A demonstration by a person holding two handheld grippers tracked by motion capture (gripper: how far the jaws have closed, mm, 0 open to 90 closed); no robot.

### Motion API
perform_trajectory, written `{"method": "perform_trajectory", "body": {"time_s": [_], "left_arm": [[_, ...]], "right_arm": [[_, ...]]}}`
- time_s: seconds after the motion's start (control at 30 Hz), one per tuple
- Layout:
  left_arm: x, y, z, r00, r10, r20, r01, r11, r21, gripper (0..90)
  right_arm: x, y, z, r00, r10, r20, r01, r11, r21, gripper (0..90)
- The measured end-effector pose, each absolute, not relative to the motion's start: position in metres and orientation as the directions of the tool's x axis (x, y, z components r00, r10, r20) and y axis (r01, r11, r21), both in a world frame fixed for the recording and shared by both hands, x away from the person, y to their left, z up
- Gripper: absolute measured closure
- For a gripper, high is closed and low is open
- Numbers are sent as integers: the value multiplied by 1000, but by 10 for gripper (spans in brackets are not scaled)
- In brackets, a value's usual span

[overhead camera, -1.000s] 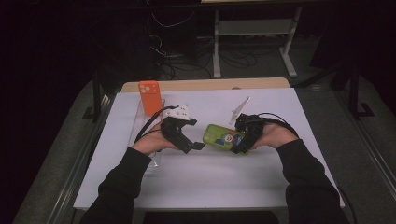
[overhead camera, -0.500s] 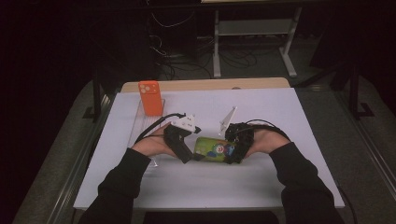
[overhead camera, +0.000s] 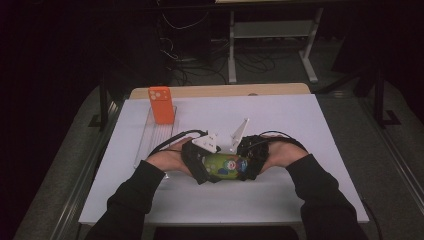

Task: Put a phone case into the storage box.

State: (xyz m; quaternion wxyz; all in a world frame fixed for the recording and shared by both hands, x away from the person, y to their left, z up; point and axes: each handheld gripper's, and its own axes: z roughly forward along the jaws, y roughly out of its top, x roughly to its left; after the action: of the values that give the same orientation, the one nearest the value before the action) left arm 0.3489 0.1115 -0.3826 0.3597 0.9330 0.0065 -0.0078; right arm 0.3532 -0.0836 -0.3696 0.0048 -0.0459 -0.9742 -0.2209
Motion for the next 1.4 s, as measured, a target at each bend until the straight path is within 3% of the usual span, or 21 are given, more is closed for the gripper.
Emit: {"method": "perform_trajectory", "body": {"time_s": [0.83,1.07,1.4], "left_arm": [[347,104,-392,1000,-17,-8,-8,-773,634,143],[347,105,-393,998,-33,-54,8,-785,619,155],[346,107,-395,998,25,-62,58,-787,614,156]], "right_arm": [[348,-81,-367,-999,44,30,53,893,446,149],[346,-81,-372,-998,41,49,59,881,469,140],[347,-92,-375,-992,115,54,126,847,516,3]]}}
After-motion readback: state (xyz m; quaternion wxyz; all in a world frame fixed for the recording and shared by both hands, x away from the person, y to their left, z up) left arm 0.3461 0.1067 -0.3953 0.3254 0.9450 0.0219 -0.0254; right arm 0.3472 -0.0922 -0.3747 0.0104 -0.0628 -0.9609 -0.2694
